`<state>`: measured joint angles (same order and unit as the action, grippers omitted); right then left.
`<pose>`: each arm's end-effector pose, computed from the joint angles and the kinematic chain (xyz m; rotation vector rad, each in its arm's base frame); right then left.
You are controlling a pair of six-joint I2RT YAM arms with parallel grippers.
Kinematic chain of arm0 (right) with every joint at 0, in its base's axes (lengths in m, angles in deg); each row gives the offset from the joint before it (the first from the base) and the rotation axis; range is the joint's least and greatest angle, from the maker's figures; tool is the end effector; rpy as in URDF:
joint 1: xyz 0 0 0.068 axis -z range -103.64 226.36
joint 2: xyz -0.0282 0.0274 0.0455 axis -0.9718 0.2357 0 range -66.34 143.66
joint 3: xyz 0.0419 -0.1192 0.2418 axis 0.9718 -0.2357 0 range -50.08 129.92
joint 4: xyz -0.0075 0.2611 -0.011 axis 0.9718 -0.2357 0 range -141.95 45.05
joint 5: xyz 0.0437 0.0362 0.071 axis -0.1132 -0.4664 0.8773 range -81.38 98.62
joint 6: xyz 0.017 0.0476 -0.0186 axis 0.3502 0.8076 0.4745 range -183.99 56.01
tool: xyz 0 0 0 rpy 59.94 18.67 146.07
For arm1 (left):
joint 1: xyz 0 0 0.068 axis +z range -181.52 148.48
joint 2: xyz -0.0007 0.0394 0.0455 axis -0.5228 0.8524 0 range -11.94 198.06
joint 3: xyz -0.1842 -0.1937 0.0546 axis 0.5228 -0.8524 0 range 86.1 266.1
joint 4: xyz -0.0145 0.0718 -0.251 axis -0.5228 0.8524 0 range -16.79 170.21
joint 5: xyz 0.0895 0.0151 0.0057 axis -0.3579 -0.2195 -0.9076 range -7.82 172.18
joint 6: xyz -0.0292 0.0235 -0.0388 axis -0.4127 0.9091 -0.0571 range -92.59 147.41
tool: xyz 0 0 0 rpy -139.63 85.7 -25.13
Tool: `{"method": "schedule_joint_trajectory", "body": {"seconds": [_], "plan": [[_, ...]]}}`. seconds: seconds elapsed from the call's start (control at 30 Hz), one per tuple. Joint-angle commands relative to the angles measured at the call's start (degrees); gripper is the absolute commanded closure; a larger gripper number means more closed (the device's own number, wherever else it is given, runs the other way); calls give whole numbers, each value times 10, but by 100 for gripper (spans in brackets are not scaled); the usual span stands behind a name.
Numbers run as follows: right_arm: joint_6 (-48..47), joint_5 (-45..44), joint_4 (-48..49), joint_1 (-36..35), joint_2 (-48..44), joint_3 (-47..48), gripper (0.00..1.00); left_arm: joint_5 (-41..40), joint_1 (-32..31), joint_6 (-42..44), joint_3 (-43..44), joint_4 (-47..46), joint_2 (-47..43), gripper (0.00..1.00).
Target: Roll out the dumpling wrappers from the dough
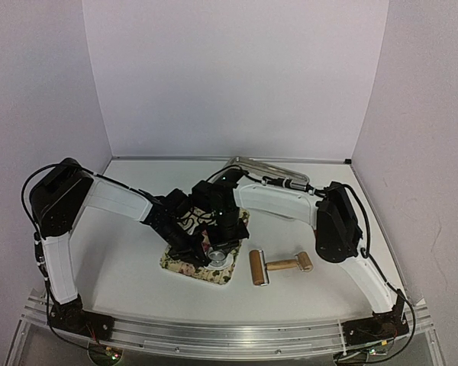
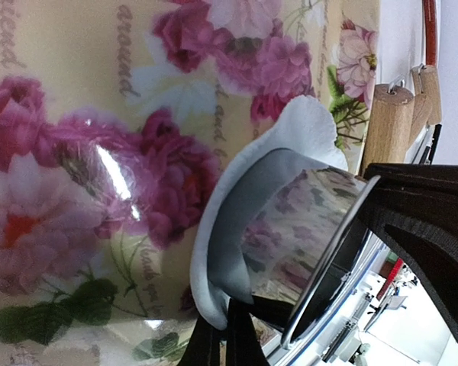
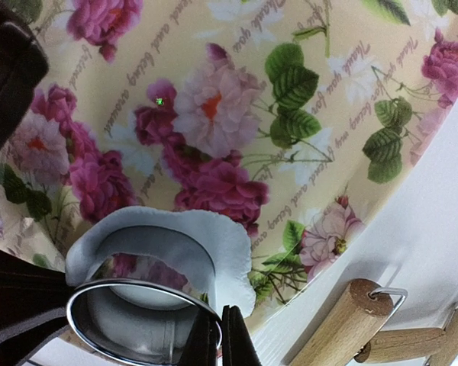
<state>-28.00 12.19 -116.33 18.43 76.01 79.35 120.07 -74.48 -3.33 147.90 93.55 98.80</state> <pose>0.2594 0.4182 0.1695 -0.5976 3.0564 0.1794 0.2455 -0.2585 0.1196 -0.4768 -2.7893 1.0854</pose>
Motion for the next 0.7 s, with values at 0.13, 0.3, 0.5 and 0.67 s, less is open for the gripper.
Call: {"method": "schedule_joint_trajectory", "body": {"seconds": [0.13,0.3,0.5,0.67], "plan": [[-3,-87,-63,-8,62,-19,100,-28,-4,-22,2,-42,-40,100],[-4,-94,-68,-8,60,-25,100,-27,-4,-25,-10,-43,-71,100],[-7,-92,-69,-8,62,-29,100,-24,-4,-28,-23,-50,-99,100],[-9,-83,-67,-9,61,-27,100,-6,-4,-28,-25,-59,-108,100]]}}
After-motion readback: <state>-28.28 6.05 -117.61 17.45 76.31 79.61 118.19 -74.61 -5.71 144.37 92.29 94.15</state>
